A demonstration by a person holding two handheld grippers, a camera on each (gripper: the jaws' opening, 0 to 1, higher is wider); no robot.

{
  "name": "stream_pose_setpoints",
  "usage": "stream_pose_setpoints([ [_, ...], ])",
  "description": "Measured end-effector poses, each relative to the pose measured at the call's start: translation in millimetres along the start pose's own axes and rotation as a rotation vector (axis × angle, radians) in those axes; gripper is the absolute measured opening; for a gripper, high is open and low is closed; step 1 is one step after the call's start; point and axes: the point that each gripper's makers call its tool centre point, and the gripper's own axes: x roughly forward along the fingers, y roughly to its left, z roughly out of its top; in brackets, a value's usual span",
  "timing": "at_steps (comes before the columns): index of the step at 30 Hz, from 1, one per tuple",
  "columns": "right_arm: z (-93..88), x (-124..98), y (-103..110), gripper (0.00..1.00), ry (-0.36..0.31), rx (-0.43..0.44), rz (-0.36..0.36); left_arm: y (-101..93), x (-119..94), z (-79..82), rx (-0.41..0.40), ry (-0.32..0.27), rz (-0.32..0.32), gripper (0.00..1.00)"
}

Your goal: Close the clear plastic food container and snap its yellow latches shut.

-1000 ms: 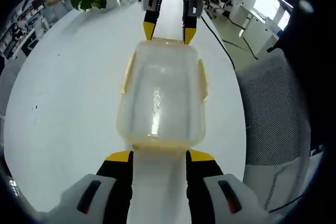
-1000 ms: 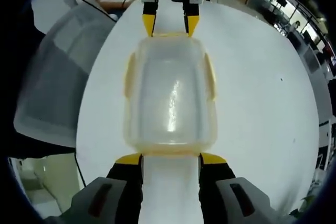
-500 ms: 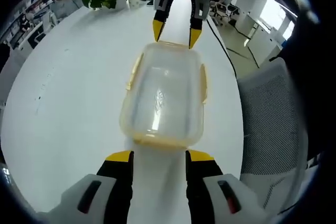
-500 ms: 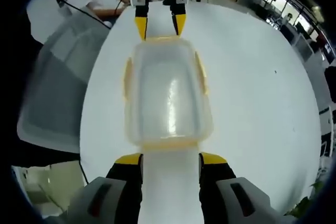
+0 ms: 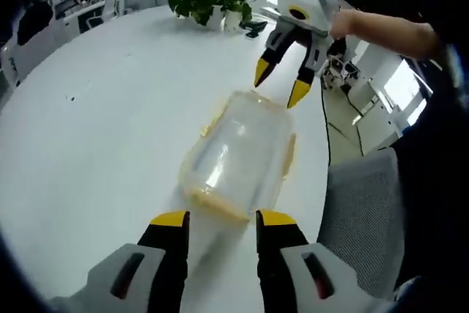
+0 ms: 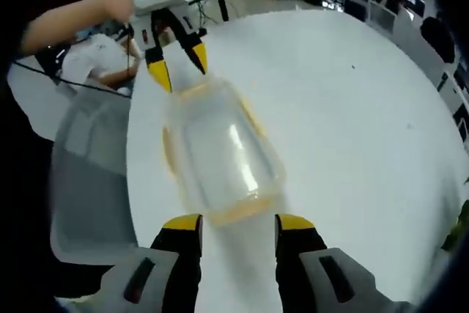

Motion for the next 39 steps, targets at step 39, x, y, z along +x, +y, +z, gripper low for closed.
stream_pose_setpoints([
  [39,-0.3,17,4,0.30,-0.128,0.416,-0.023,-0.1,23,-7.3,-0.617,-0.118,0.067,0.27],
])
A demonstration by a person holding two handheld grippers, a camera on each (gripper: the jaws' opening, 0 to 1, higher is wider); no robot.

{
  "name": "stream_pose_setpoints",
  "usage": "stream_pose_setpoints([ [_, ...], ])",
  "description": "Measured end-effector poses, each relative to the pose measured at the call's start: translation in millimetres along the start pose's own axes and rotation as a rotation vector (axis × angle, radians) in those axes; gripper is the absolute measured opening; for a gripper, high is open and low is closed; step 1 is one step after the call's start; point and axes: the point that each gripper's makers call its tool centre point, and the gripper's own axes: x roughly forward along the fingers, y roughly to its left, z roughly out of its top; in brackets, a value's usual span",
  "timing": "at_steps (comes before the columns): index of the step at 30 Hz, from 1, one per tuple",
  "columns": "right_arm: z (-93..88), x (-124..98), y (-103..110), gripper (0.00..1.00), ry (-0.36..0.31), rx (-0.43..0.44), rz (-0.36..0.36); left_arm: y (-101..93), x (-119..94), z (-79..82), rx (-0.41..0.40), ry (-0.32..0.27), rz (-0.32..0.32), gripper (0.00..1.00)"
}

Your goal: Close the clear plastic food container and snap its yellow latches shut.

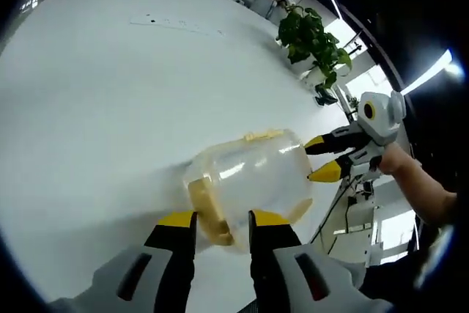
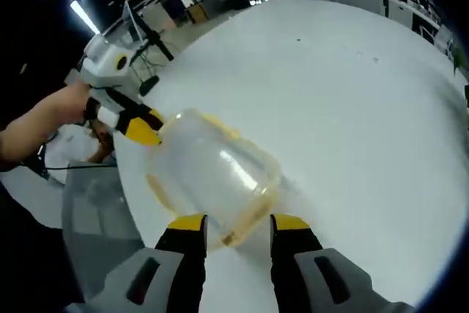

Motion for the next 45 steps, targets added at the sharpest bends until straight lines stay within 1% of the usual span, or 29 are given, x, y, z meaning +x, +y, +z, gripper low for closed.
stream_pose_setpoints([
  [4,0.1,0,-2,0.30,0.007,0.008,0.001,0.3,0,-0.3,-0.011,0.001,-0.002,0.27],
  [7,-0.9,1,-2,0.30,0.012,0.044,0.016,0.4,1,-0.7,-0.010,0.001,-0.006,0.26],
  [9,-0.9,2,-1,0.30,0.015,0.048,0.016,-1.4,1,-1.7,-0.013,0.001,-0.008,0.26],
  [11,-0.3,2,1,0.30,0.022,0.029,0.006,-0.4,1,-1.5,-0.010,-0.003,-0.009,0.25],
  [14,-0.8,2,1,0.29,0.019,0.039,0.007,-1.2,1,-2.7,-0.016,-0.015,-0.016,0.24],
  [17,-2.0,2,0,0.28,0.004,0.093,0.012,-1.2,1,-3.1,-0.020,-0.031,-0.020,0.23],
  [18,-2.5,1,0,0.27,-0.001,0.103,0.016,-2.9,0,-5.5,-0.037,-0.024,-0.023,0.23],
  [19,-2.6,2,0,0.27,-0.008,0.099,0.017,-3.0,0,-5.1,-0.041,-0.030,-0.024,0.22],
  [20,-3.1,2,0,0.27,-0.016,0.101,0.020,-3.9,2,-4.3,-0.043,-0.036,-0.040,0.21],
  [21,-1.4,2,-1,0.26,-0.032,0.123,0.021,-3.1,6,-8.3,-0.100,-0.016,-0.018,0.20],
  [22,-3.5,0,-1,0.26,-0.026,0.131,0.033,-6.6,8,-6.5,-0.057,-0.028,-0.023,0.20],
  [25,-4.0,1,0,0.25,-0.034,0.150,0.049,-5.7,12,-5.6,-0.056,-0.028,-0.016,0.20],
  [26,-3.7,2,0,0.25,-0.035,0.156,0.053,-4.0,9,-5.1,-0.058,-0.028,-0.018,0.20],
  [27,-3.3,2,0,0.25,-0.034,0.167,0.062,-3.7,10,-5.2,-0.062,-0.029,-0.019,0.20],
  [28,-4.0,3,0,0.24,-0.025,0.187,0.069,-4.4,8,-5.4,-0.066,-0.031,-0.020,0.20],
  [29,-7.2,3,7,0.22,0.000,0.171,0.122,-5.4,9,-5.3,-0.064,-0.030,-0.018,0.20],
  [30,-6.4,6,1,0.22,-0.013,0.171,0.096,-4.6,8,-3.2,-0.063,-0.032,-0.011,0.20],
  [31,-5.2,8,5,0.22,-0.012,0.178,0.099,-5.1,9,-2.5,-0.060,-0.020,-0.010,0.21],
  [34,-5.3,6,8,0.23,-0.011,0.167,0.095,-6.4,10,-3.7,-0.059,-0.004,-0.009,0.24],
  [35,-5.0,5,6,0.23,-0.016,0.157,0.095,-6.1,9,-2.6,-0.048,0.000,-0.002,0.25],
  [37,-5.5,4,5,0.24,-0.025,0.169,0.107,-6.2,6,-3.8,-0.041,-0.004,-0.004,0.25],
  [38,-5.3,4,3,0.24,-0.038,0.181,0.103,-6.1,5,-4.0,-0.034,-0.011,-0.003,0.25],
  [40,-6.5,2,5,0.25,-0.059,0.170,0.087,-6.4,5,-4.2,-0.020,-0.029,0.012,0.25],
  [41,-6.4,2,5,0.25,-0.059,0.173,0.085,-6.1,5,-4.1,-0.018,-0.035,0.018,0.25],
  [43,-5.2,2,4,0.25,-0.067,0.159,0.079,-4.0,3,0.4,0.054,-0.069,0.043,0.26],
  [44,-4.6,2,4,0.25,-0.070,0.143,0.076,-5.5,2,0.0,0.080,-0.073,0.061,0.26],
  [45,-4.1,2,4,0.25,-0.071,0.134,0.073,-5.9,1,-0.1,0.090,-0.076,0.072,0.26],
])
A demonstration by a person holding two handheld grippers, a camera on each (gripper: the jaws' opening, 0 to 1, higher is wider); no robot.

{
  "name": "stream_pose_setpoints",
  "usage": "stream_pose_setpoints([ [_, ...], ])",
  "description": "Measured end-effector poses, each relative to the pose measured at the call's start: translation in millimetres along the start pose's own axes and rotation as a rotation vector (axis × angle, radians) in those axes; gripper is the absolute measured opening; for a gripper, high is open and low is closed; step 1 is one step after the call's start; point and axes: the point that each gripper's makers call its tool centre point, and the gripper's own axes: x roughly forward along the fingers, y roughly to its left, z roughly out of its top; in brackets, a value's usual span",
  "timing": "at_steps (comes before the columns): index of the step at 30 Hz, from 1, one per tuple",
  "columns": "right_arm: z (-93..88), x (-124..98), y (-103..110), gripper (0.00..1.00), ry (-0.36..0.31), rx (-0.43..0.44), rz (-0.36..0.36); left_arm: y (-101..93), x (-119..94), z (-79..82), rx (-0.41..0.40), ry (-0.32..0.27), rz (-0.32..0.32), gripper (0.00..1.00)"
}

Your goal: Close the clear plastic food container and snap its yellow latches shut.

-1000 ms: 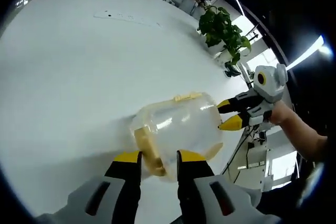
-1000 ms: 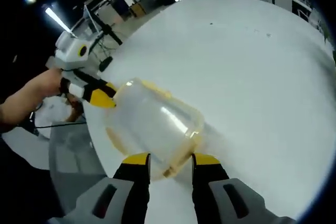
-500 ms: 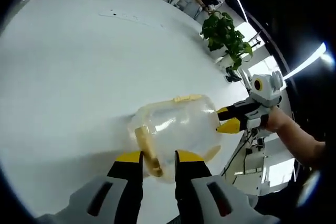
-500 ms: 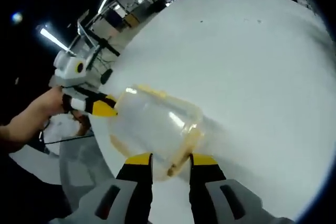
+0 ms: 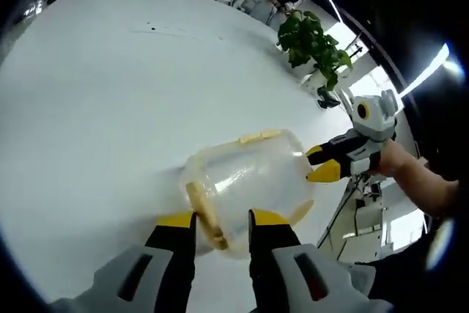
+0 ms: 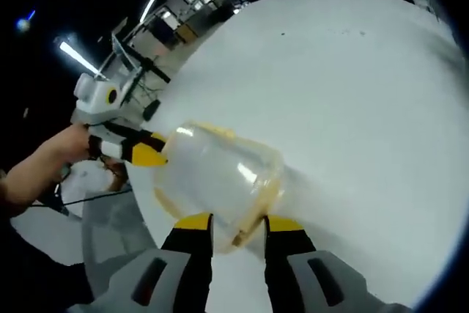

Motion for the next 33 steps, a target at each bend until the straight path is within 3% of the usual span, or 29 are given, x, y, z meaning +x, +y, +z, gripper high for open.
stream_pose_setpoints([
  [3,2.7,1,-1,0.26,0.022,-0.037,-0.016,-0.2,-2,3.7,0.097,-0.030,0.053,0.27],
  [6,3.7,0,0,0.27,0.035,-0.084,-0.029,-2.3,-4,4.1,0.144,-0.042,0.101,0.27],
  [11,4.5,-1,0,0.28,0.036,-0.144,-0.061,-4.9,-5,5.3,0.212,-0.053,0.137,0.27],
  [14,7.2,-2,-1,0.29,0.035,-0.260,-0.087,-5.3,-6,6.6,0.272,-0.063,0.174,0.27],
  [16,7.4,-2,1,0.30,0.043,-0.265,-0.093,-6.0,-6,8.5,0.323,-0.063,0.192,0.28],
  [20,9.5,-2,-1,0.32,0.054,-0.310,-0.095,-6.2,-6,9.1,0.331,-0.066,0.190,0.29],
  [25,13.5,-3,-4,0.37,0.075,-0.406,-0.110,-7.9,-6,4.1,0.328,-0.014,0.153,0.29],
  [33,24.3,-2,-5,0.41,0.093,-0.608,-0.110,-12.4,-5,5.6,0.497,0.020,0.126,0.39],
])
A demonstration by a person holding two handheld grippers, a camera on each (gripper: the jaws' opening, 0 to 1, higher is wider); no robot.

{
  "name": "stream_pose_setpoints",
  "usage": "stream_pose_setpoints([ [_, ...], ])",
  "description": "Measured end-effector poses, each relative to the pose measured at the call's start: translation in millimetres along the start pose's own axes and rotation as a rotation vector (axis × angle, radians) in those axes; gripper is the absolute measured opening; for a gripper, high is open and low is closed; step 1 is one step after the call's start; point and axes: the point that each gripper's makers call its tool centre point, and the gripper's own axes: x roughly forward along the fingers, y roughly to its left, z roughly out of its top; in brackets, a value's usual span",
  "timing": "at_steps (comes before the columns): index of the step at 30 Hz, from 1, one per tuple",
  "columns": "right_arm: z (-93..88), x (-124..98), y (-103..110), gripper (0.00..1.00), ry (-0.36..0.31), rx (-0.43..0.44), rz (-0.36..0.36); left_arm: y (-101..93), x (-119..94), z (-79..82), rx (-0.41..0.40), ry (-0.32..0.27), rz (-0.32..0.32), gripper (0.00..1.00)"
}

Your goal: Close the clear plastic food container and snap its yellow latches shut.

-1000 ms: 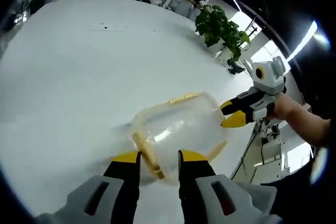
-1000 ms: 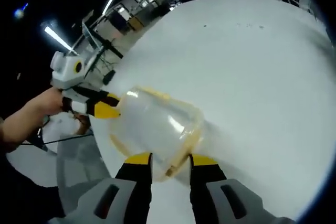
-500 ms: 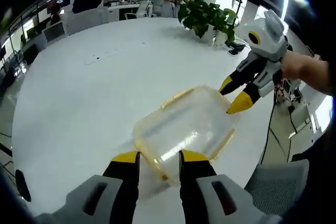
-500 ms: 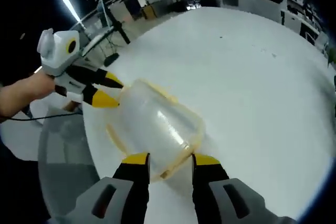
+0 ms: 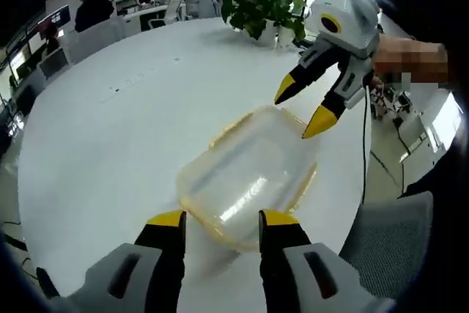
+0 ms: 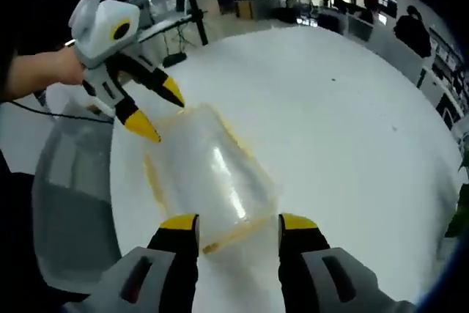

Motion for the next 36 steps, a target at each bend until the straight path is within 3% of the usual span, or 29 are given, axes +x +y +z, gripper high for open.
stream_pose_setpoints([
  [3,11.2,-5,-2,0.40,-0.014,-0.057,-0.002,-1.0,-3,6.0,0.037,-0.005,-0.016,0.39],
  [8,36.5,-9,13,0.36,-0.075,-0.131,0.111,-10.8,-4,21.1,0.235,-0.010,-0.069,0.39],
  [11,43.9,-6,18,0.36,-0.059,-0.154,0.118,-12.3,1,24.2,0.341,0.024,-0.071,0.38],
  [16,51.7,5,29,0.36,-0.025,-0.206,0.138,-27.5,6,40.6,0.385,-0.013,-0.123,0.37],
  [19,53.3,10,36,0.36,-0.020,-0.214,0.161,-33.1,10,40.2,0.440,0.001,-0.157,0.36],
  [25,52.7,20,42,0.35,0.011,-0.233,0.181,-37.1,14,37.5,0.460,0.020,-0.177,0.34],
  [34,58.4,24,31,0.35,0.018,-0.228,0.152,-42.2,20,38.3,0.460,0.031,-0.202,0.34],
  [36,58.3,25,27,0.35,0.029,-0.241,0.144,-45.1,21,41.0,0.437,0.015,-0.208,0.40],
])
